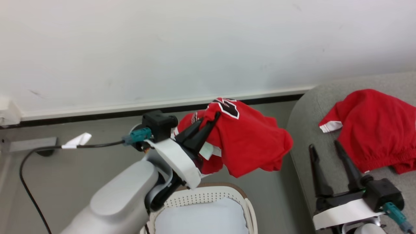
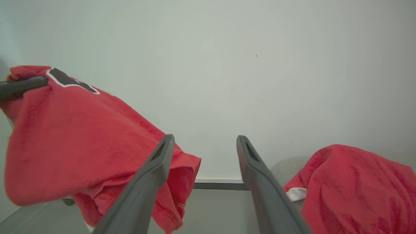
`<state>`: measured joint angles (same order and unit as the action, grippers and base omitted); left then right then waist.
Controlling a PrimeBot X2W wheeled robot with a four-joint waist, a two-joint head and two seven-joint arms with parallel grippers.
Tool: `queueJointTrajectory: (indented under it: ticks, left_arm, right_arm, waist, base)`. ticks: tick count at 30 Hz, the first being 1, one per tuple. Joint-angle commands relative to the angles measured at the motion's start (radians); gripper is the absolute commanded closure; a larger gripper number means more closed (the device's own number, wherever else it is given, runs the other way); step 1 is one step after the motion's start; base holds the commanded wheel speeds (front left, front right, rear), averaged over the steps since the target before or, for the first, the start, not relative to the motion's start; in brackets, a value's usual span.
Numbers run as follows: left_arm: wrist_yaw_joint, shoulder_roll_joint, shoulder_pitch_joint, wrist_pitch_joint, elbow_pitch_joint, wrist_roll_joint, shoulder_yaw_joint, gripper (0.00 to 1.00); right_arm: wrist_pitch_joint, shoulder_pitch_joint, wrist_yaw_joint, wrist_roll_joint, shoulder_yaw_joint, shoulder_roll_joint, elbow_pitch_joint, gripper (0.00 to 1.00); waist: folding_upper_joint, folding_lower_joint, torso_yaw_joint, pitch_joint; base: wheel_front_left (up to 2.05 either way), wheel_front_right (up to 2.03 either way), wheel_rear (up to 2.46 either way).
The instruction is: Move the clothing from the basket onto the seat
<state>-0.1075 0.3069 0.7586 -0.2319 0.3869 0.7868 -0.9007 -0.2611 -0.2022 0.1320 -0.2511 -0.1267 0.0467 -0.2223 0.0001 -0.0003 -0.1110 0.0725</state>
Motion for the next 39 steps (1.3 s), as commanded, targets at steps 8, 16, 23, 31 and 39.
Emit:
queueJointTrajectory:
  ticks: [8, 16, 23, 31, 39]
  left_arm:
    - [0.050, 0.035, 0.046, 0.013, -0.076, 0.030, 0.055, 1.00]
    - [0.083, 0.064, 0.014, 0.027, -0.142, 0.054, 0.078, 1.00]
    - [0.089, 0.059, 0.000, 0.033, -0.158, 0.060, 0.066, 1.00]
    - [0.081, 0.045, -0.005, 0.043, -0.168, 0.063, 0.045, 1.00]
    - [0.069, 0.023, -0.009, 0.053, -0.176, 0.053, 0.010, 1.00]
  right_arm:
    - [-0.002, 0.003, -0.003, -0.004, -0.088, 0.003, -0.050, 0.00]
    - [-0.002, -0.020, -0.003, 0.113, -0.158, 0.003, -0.063, 0.00]
    - [-0.002, -0.049, -0.003, 0.218, -0.175, 0.003, -0.061, 0.00]
    - [-0.002, -0.103, -0.003, 0.399, -0.199, 0.003, -0.070, 0.00]
    - [-0.002, -0.175, -0.003, 0.425, -0.232, 0.003, -0.138, 0.00]
  waist:
    - [-0.0001, 0.0003, 0.029, -0.068]
    - [-0.0001, 0.0003, 0.037, -0.066]
    - [-0.0001, 0.0003, 0.050, -0.061]
    - [-0.0001, 0.0003, 0.080, -0.061]
    - [-0.0001, 0.0003, 0.144, -0.066]
  base:
    - [0.00, 0.00, 0.00]
    - [0.00, 0.00, 0.00]
    - [0.00, 0.00, 0.00]
    - [0.00, 0.00, 0.00]
    - [0.00, 0.00, 0.00]
